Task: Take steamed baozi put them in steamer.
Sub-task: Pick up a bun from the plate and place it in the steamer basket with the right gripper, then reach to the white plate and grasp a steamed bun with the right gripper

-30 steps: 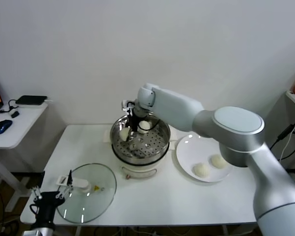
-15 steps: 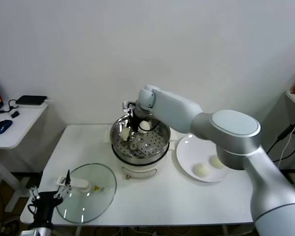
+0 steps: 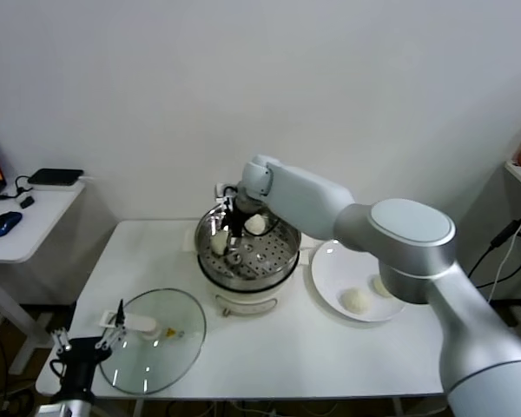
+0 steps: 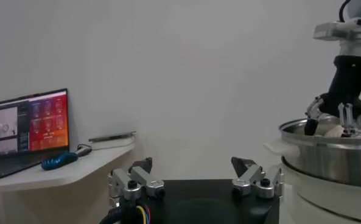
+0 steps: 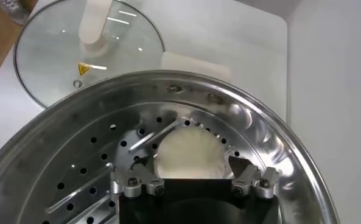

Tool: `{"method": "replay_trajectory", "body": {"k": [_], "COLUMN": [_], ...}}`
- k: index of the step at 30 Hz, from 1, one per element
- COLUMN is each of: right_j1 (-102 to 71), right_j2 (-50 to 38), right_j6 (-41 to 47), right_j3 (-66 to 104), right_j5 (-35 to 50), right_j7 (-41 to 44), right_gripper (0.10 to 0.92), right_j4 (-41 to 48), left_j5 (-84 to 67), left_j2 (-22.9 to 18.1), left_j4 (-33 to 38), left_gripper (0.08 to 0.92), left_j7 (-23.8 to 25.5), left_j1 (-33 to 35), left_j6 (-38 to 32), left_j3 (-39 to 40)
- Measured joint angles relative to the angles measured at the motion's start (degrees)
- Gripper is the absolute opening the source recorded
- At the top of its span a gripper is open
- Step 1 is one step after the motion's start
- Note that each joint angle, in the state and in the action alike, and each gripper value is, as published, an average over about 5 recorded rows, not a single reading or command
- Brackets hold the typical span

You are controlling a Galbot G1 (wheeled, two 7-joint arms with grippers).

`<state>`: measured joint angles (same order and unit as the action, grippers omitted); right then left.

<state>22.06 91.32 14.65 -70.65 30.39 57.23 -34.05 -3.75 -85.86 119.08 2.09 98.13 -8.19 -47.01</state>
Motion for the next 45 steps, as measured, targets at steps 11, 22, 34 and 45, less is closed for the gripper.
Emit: {"method": "replay_trajectory", "body": {"k": [11,22,34,45], "right_j1": [3.94,15.13,26.24,24.45], "right_j2": [-4.52,-15.27,-32.27,-45.34], "right_j6": [-0.23,-0.58,-3.87,-6.24], "right_j3": [-1.88,-7.67,-15.47,-16.5], "right_j5": [2.05,8.0,7.56,-0.83], "right_j7": [1.98,4.67,7.61,8.46], "right_gripper": [0.823,0.823,0.823,0.823], "right_j4": [-5.95,-19.31,-33.77,-38.2], "left_j5": [-0.29,0.03,0.37,1.18], "left_j2": [0.21,0.36,0.39,-0.54], "left_j4": [0.21,0.45,1.25,2.44], "left_gripper": [0.823,0.823,0.823,0.823], "left_j7": [0.09,0.29,0.41,0.4], "left_j1": [-0.02,-0.94,-1.91,-1.12], "left_j6": [0.33,1.44,2.87,3.12], "left_j3": [-0.13,0.13,0.32,0.61]}}
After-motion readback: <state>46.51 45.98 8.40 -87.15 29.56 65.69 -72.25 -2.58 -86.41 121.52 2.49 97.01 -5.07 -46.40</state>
